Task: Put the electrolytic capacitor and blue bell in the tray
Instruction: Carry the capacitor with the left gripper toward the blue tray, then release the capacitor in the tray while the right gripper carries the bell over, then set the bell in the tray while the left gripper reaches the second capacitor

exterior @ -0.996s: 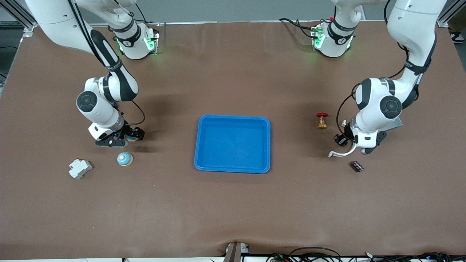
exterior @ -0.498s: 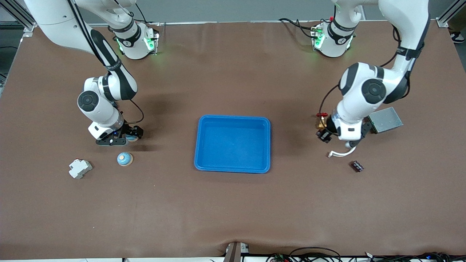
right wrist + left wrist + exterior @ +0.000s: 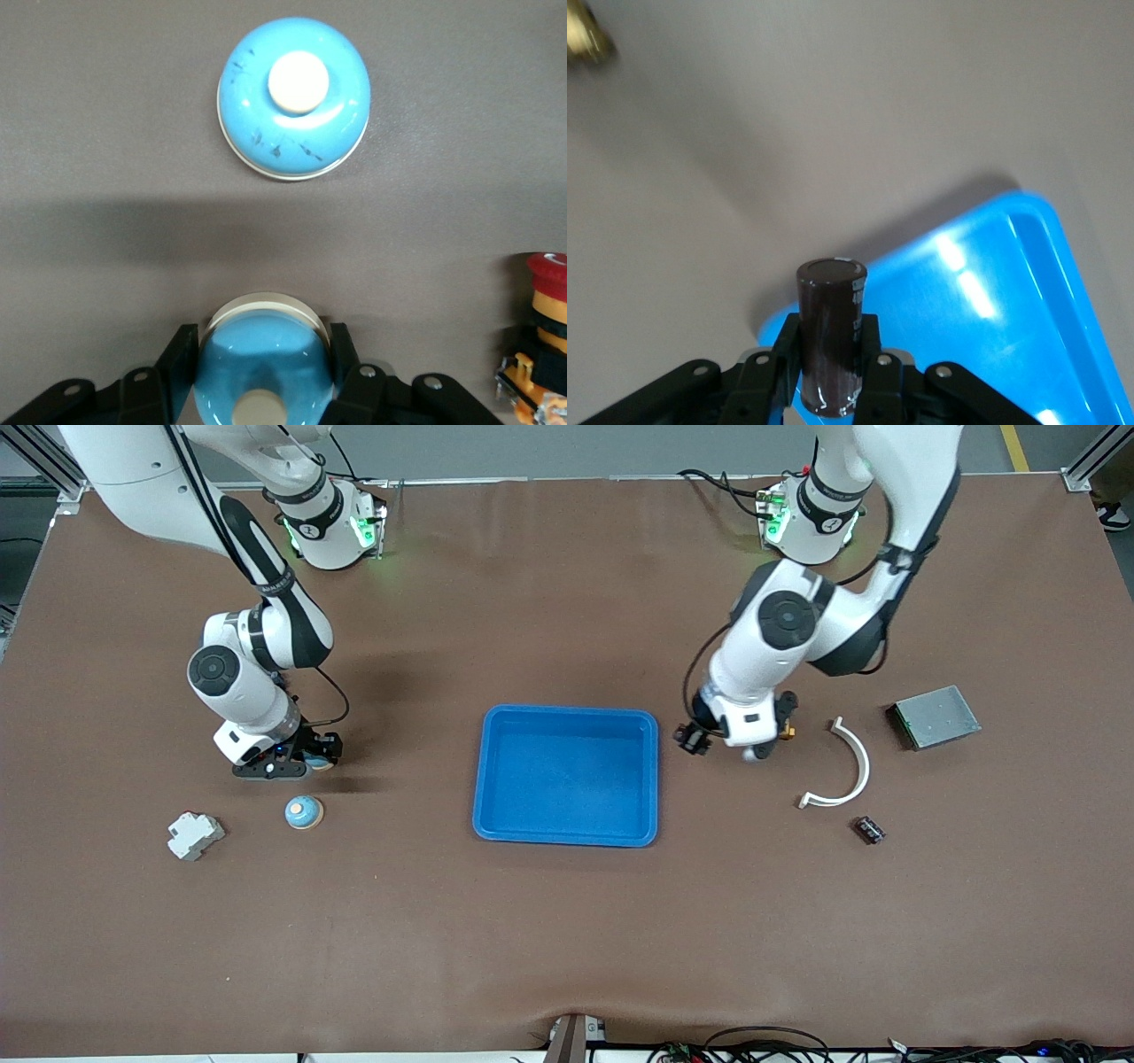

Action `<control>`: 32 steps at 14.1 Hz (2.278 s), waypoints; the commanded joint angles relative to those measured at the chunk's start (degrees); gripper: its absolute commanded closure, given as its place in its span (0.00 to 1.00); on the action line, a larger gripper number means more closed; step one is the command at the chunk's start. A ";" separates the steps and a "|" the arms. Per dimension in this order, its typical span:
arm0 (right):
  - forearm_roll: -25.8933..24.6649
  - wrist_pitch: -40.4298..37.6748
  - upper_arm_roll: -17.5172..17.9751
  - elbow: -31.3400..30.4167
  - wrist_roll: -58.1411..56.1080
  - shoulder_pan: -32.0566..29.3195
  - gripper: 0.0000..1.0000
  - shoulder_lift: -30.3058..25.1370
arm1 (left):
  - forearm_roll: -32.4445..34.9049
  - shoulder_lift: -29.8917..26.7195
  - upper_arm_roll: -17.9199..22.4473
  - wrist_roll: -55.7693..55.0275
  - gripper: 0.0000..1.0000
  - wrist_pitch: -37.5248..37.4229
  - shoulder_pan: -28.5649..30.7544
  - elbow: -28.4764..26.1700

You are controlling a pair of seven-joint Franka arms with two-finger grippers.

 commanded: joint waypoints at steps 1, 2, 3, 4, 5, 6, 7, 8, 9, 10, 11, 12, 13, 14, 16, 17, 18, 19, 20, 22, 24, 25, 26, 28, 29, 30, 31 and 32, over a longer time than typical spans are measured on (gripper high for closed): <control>-1.11 -0.18 0.36 -0.42 1.65 0.32 1.00 -0.29 | 2.83 6.67 0.62 -8.48 1.00 -0.87 -4.16 7.23; -1.19 -0.27 0.44 -0.15 3.40 1.54 1.00 -0.47 | 5.11 8.78 0.62 -12.17 1.00 -0.87 -5.30 9.07; -1.11 -1.75 0.44 0.20 6.11 2.95 1.00 -1.08 | 7.65 11.07 0.62 -15.95 1.00 -0.87 -6.18 11.26; -1.11 -4.81 0.71 1.07 9.36 4.35 1.00 -1.43 | 9.94 13.61 0.70 -19.47 1.00 -0.87 -7.06 13.64; -1.02 -8.41 0.97 2.21 12.61 6.19 1.00 -2.66 | 11.62 15.73 0.71 -21.77 1.00 -0.87 -7.76 15.23; -0.58 -11.40 1.06 3.35 16.12 8.30 1.00 -3.36 | 13.03 17.31 0.71 -23.18 1.00 -0.87 -8.12 16.03; -0.49 -13.17 1.15 4.24 19.99 10.50 1.00 -3.81 | 13.65 18.29 0.71 -23.89 1.00 -0.87 -8.38 16.56; -0.49 -13.80 1.32 4.94 24.12 12.96 1.00 -3.98 | 13.66 18.99 0.71 -23.99 1.00 -0.87 -8.47 16.82; -0.41 -13.81 1.41 5.82 27.90 15.07 1.00 -3.99 | 13.66 19.96 0.71 -23.90 1.00 -0.87 -8.47 17.61; -0.40 -13.98 1.41 6.96 31.24 17.18 1.00 -3.90 | 13.83 20.84 0.71 -23.81 1.00 -0.87 -8.56 18.22; -0.32 -15.20 1.41 8.27 33.89 18.68 1.00 -3.72 | 13.83 21.37 0.79 -23.81 1.00 -0.87 -8.91 18.75; 0.03 -17.74 1.41 10.38 36.00 19.82 1.00 -3.46 | 13.83 21.37 0.79 -23.55 0.86 -0.87 -8.91 18.84; 1.95 -19.24 1.41 12.14 37.41 21.32 1.00 -3.37 | 13.83 21.20 0.79 -23.46 0.46 -0.87 -8.83 18.93; 5.27 -19.52 1.32 13.55 38.47 23.59 1.00 -3.20 | 13.83 20.93 0.88 -23.46 0.09 -0.96 -8.83 19.02; 9.08 -20.39 1.15 16.97 43.29 27.12 1.00 -1.89 | 14.36 19.71 1.75 -23.37 0.00 -3.05 -8.74 19.89; 9.09 -21.01 1.15 18.99 46.36 28.18 1.00 -0.57 | 15.40 18.74 1.85 -23.29 0.00 -6.11 -8.39 21.03; 9.09 -21.01 1.15 20.92 48.57 29.49 1.00 1.01 | 16.46 17.95 1.76 -23.20 0.00 -9.36 -7.78 22.43; 9.09 -21.01 1.15 22.77 50.33 30.29 1.00 2.59 | 16.82 16.46 1.76 -22.33 0.00 -11.92 -6.81 23.23; 9.17 -20.93 1.15 24.53 52.00 30.73 1.00 4.26 | 16.82 15.14 1.67 -20.93 0.00 -13.42 -5.50 23.15; 9.00 -20.93 1.06 27.96 55.34 32.48 1.00 7.69 | 16.73 12.59 1.67 -15.50 0.00 -17.02 -2.52 22.98; 8.91 -20.84 1.06 30.86 57.89 33.54 1.00 10.68 | 16.56 11.18 1.41 -9.25 0.00 -20.54 1.00 22.71; 8.65 -20.84 1.06 32.53 59.39 34.42 1.00 12.26 | 16.30 11.00 1.15 -6.79 0.00 -21.25 2.76 22.71; 8.47 -20.84 1.06 33.76 60.45 34.77 1.00 13.58 | 16.21 10.91 1.06 -5.02 0.00 -21.35 3.91 22.63; 8.30 -20.40 0.97 35.35 61.16 35.74 1.00 15.69 | 16.12 10.65 1.06 -1.33 0.00 -21.35 6.54 22.28; 8.21 -20.05 0.88 35.44 61.42 36.09 1.00 16.48 | 16.20 10.65 1.06 0.51 0.00 -21.35 8.29 21.66; 8.12 -19.87 0.80 35.97 62.29 36.62 1.00 17.36 | 16.21 10.65 1.06 3.40 0.00 -21.35 10.31 20.88; 7.77 -19.87 0.53 36.58 62.82 37.06 1.00 18.07 | 16.29 11.00 1.14 7.00 0.00 -21.35 12.51 20.43; 7.16 -19.87 0.53 36.76 63.26 37.06 1.00 18.42 | 16.38 11.44 1.15 10.00 0.00 -21.26 14.62 20.25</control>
